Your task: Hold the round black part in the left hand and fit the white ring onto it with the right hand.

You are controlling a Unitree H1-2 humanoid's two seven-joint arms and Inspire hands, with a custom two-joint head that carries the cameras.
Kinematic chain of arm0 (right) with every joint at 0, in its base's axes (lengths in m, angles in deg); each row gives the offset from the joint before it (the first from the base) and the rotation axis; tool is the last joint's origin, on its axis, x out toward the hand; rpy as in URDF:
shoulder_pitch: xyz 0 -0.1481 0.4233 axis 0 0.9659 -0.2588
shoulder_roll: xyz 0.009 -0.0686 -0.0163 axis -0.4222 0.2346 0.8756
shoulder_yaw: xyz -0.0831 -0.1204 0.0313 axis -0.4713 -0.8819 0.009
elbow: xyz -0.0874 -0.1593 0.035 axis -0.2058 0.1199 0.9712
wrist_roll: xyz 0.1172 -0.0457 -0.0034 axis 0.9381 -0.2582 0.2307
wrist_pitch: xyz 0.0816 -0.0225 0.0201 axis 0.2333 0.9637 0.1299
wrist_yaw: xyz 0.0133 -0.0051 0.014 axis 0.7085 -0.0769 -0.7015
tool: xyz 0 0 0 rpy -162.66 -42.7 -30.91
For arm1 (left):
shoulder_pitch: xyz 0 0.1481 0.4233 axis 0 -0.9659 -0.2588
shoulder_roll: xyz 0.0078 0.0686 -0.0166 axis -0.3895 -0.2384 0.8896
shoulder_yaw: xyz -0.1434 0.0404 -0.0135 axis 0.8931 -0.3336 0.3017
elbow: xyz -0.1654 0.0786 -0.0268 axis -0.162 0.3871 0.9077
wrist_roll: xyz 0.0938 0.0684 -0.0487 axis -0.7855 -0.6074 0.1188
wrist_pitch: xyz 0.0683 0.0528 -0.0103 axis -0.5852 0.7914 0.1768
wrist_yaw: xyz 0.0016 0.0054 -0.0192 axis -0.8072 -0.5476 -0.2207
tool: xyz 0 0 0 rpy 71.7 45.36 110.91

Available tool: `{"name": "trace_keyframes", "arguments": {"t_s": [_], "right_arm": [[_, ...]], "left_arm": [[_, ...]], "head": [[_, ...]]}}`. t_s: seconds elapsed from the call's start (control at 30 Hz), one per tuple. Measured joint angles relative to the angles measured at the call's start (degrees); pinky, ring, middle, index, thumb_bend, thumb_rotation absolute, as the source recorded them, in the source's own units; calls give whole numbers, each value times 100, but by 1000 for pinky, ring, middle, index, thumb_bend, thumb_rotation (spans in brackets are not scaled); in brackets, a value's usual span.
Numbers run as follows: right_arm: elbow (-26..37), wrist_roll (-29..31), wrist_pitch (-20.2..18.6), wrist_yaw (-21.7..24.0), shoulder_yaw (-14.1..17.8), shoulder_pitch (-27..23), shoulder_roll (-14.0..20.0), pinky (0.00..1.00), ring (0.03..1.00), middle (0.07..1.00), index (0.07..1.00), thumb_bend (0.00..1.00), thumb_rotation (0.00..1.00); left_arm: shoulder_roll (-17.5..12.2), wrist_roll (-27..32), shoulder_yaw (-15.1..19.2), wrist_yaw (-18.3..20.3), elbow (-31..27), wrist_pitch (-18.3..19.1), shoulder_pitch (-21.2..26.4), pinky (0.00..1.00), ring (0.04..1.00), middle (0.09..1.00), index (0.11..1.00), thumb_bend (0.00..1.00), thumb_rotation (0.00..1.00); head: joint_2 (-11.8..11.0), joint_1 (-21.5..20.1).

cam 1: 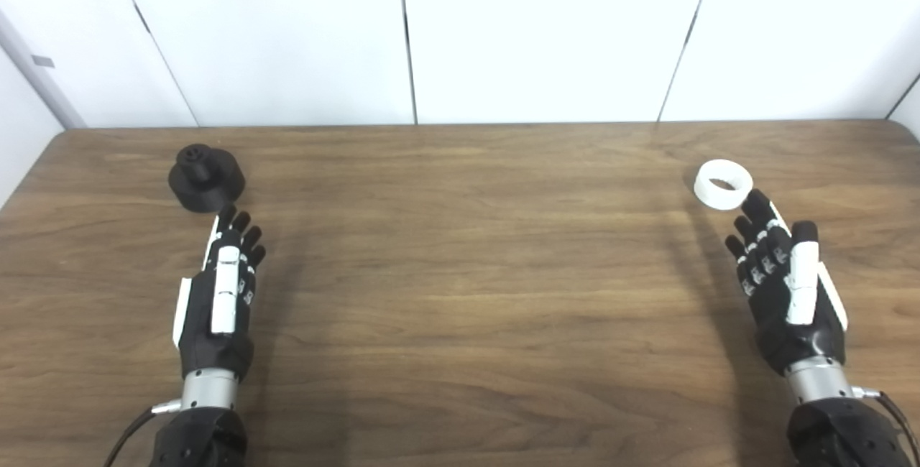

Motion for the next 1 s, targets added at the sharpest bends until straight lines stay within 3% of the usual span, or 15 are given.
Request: {"name": "trace_keyframes", "arguments": {"t_s": [0.57, 0.8, 1.0], "right_arm": [[-5, 12, 63, 33, 0, 0, 10, 1000, 1000, 992, 969, 648, 1000], [-9, 105, 63, 94, 20, 44, 114, 1000, 1000, 998, 983, 631, 1000], [-224, 172, 141, 197, 97, 73, 242, 1000, 1000, 998, 984, 628, 1000]], "left_arm": [[20, 35, -3, -27, 0, 1, 2, 957, 965, 970, 969, 581, 816], [68, -168, -87, -80, -1, 0, -3, 963, 967, 961, 961, 584, 842], [225, -405, -233, -157, 1, -183, -62, 969, 977, 961, 964, 554, 853]], "head": [[0, 114], [-202, 677], [-623, 1274]]}}
